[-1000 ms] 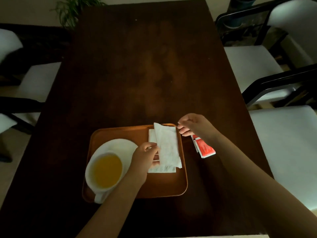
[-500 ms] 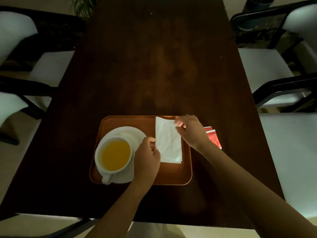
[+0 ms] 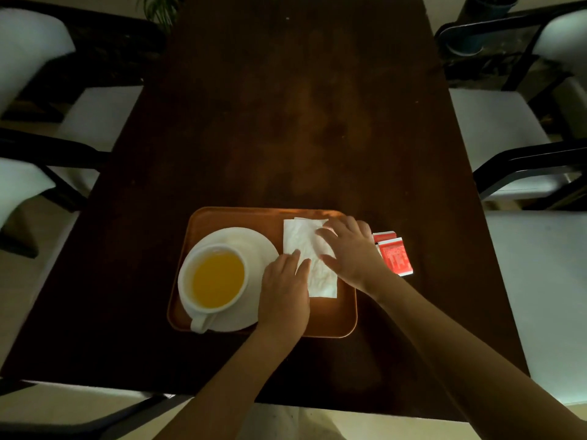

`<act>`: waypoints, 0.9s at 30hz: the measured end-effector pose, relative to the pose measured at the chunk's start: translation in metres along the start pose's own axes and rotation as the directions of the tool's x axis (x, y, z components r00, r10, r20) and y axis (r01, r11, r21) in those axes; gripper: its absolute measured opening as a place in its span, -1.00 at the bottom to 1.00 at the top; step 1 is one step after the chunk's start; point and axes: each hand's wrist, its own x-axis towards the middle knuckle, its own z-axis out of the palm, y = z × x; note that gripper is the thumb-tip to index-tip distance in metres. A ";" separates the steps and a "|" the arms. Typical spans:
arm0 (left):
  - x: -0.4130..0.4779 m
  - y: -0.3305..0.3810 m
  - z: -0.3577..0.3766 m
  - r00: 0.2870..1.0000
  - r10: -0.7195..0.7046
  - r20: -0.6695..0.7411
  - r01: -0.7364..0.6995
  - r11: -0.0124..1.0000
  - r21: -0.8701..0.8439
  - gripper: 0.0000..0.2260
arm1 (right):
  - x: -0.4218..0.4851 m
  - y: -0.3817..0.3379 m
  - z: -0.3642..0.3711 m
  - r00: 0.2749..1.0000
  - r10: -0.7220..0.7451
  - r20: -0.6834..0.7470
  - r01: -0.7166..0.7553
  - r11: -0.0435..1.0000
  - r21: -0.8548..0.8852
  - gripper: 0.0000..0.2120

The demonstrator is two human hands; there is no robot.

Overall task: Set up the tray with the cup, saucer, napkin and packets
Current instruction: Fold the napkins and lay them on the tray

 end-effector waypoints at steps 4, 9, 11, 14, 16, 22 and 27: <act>0.005 -0.001 0.008 0.992 0.110 0.056 -0.110 0.994 0.001 -0.59 | -0.009 0.005 0.002 0.998 0.053 -0.046 -0.050 0.996 0.079 -0.60; 0.017 -0.005 0.006 0.995 -0.009 -0.098 0.004 0.999 -0.049 -0.59 | -0.016 0.014 -0.004 0.940 0.265 -0.216 -0.231 0.958 0.169 -0.75; 0.031 -0.006 0.004 0.989 -0.065 -0.133 0.063 0.998 -0.022 -0.57 | -0.017 0.014 -0.003 0.925 0.302 -0.230 -0.272 0.950 0.154 -0.79; 0.051 -0.005 0.001 0.982 -0.122 -0.141 0.124 0.992 0.002 -0.56 | -0.018 0.011 0.000 0.935 0.298 -0.194 -0.283 0.953 0.104 -0.78; 0.059 -0.004 0.002 0.979 -0.147 -0.138 0.145 0.989 -0.022 -0.56 | -0.018 0.009 0.003 0.937 0.306 -0.170 -0.293 0.951 0.096 -0.76; 0.061 -0.001 0.005 0.979 -0.117 -0.170 0.093 0.986 -0.141 -0.57 | -0.015 0.009 0.004 0.929 0.335 -0.159 -0.318 0.940 0.123 -0.75; 0.063 0.002 0.005 0.974 -0.120 -0.191 0.065 0.960 -0.274 -0.55 | -0.012 0.010 0.003 0.922 0.349 -0.167 -0.328 0.934 0.141 -0.75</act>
